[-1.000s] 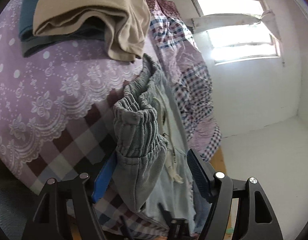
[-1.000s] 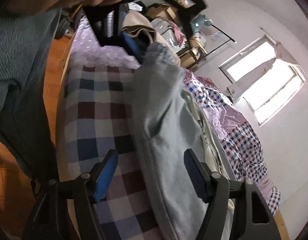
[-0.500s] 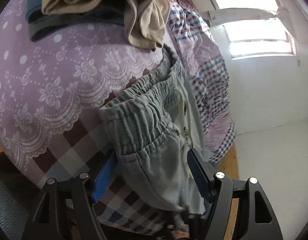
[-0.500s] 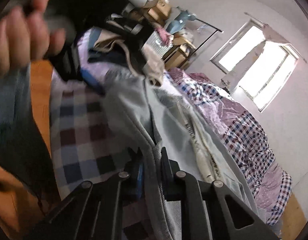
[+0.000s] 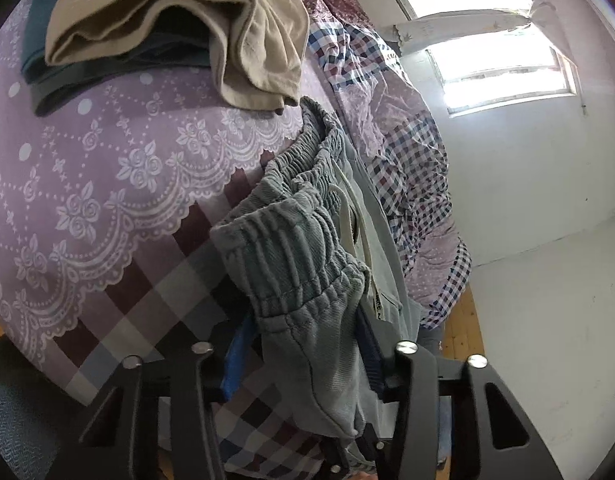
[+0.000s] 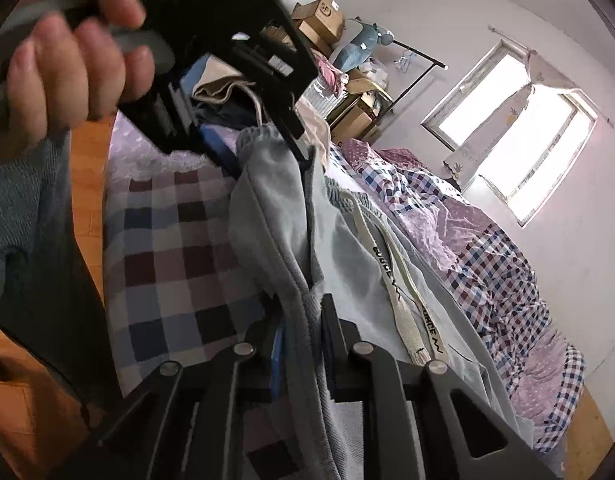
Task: Fold clothes
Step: 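Lift the waistband with the left tool while the right tool grasps the pants side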
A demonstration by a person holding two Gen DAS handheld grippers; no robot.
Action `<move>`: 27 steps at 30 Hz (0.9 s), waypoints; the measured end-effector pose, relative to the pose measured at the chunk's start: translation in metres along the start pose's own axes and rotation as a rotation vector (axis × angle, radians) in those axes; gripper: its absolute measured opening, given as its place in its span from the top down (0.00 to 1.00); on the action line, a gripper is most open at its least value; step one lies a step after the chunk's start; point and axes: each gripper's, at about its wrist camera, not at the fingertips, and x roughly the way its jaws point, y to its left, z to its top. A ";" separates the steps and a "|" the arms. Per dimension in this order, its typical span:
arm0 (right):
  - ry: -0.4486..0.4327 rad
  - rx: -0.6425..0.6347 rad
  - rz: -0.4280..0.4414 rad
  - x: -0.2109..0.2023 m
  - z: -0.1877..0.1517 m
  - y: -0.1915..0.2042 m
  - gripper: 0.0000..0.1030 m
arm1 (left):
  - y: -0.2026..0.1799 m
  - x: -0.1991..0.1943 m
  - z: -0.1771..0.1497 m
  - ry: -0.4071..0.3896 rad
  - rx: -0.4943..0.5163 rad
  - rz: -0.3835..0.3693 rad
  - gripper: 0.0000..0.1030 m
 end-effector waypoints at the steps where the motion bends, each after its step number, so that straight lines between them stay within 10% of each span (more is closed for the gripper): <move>1: 0.006 -0.006 -0.002 0.001 -0.002 0.002 0.66 | 0.001 -0.002 0.000 -0.003 -0.003 -0.007 0.59; 10: 0.011 -0.039 -0.022 0.005 -0.007 0.008 0.57 | -0.002 -0.013 0.001 -0.019 -0.007 -0.093 0.50; 13: 0.019 -0.033 -0.003 0.006 -0.005 0.007 0.85 | 0.013 -0.014 0.006 -0.021 -0.096 -0.069 0.34; 17: 0.027 0.026 0.022 0.007 -0.004 -0.003 0.87 | 0.035 -0.021 0.012 -0.062 -0.208 -0.063 0.28; 27: 0.004 0.248 0.074 0.000 0.002 -0.047 0.88 | 0.024 0.008 0.013 -0.021 -0.111 0.060 0.23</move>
